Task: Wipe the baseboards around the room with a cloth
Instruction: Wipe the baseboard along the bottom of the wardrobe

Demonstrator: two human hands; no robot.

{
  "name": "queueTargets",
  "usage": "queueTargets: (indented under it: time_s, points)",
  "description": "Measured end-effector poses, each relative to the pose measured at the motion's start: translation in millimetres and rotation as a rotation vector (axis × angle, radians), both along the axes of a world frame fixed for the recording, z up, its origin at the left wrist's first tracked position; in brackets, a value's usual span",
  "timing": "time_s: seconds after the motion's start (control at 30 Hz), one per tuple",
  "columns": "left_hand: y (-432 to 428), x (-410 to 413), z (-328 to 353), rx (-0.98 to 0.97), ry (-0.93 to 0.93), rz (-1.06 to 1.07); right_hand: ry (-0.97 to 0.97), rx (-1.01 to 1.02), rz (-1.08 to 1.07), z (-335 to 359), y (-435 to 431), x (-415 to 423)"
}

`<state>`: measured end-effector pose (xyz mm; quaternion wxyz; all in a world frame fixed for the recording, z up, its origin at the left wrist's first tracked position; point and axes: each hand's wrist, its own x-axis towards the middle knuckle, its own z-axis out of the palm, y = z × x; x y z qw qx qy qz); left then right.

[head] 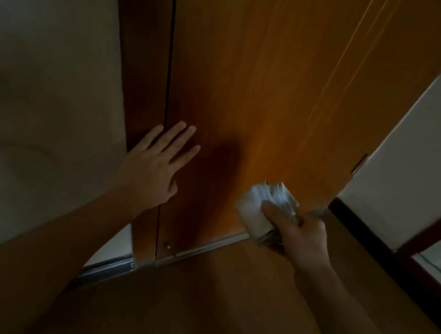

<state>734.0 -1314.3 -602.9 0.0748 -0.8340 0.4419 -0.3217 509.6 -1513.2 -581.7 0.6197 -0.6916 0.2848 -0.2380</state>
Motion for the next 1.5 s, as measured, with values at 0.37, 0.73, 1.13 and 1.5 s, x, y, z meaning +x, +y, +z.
queueTargets:
  time_s: [0.37,0.73,1.13,1.5]
  points:
    - [-39,-21,-27,-0.04,-0.024,0.331,-0.141,-0.223,0.195,-11,-82,71]
    - [-35,-43,13,0.294,-0.002,0.495,-0.265,0.315,0.156,-54,-148,140]
    - [-238,-26,-59,0.182,0.192,-0.007,-0.428,0.507,-0.004,-87,-268,144]
    - [-520,-62,-275,0.345,0.748,-0.539,0.067,-0.116,-0.668,-144,-481,-48]
